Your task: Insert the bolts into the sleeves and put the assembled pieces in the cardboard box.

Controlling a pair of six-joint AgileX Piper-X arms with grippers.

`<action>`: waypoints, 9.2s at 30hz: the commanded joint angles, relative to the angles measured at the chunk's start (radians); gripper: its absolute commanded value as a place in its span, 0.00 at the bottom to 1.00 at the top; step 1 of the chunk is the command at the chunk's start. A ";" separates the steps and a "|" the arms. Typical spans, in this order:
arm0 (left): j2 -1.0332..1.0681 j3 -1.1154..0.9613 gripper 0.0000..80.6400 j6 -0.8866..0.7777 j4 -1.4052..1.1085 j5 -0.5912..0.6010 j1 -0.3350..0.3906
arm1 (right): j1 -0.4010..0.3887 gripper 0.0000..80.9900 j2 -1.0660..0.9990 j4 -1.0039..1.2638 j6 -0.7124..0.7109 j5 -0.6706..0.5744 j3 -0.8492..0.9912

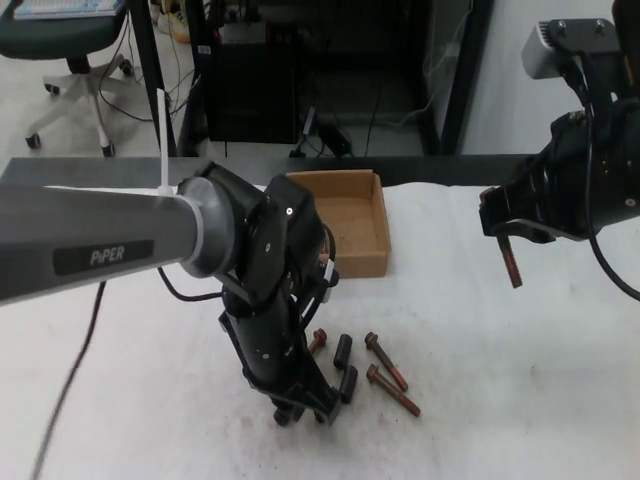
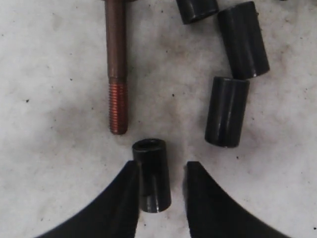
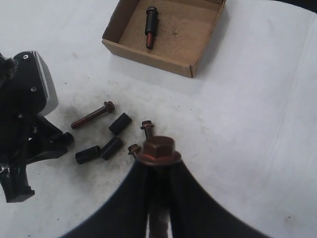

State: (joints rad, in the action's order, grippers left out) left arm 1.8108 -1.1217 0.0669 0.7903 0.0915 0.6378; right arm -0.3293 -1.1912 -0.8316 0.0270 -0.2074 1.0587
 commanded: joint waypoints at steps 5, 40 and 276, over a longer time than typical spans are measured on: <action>0.016 -0.006 0.36 -0.008 -0.025 -0.009 0.004 | 0.003 0.01 0.014 -0.003 -0.005 -0.015 0.005; -0.255 -0.002 0.00 -0.017 0.022 -0.086 0.004 | 0.003 0.01 0.014 0.007 0.075 -0.074 0.005; -1.126 0.756 0.00 -0.138 -0.623 0.043 -0.158 | -0.118 0.33 -0.465 0.274 -0.143 -0.092 -0.024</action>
State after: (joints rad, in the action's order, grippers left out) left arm 0.6926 -0.3676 -0.0667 0.1872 0.1513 0.4774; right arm -0.4314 -1.6309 -0.5774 -0.1047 -0.2877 1.0064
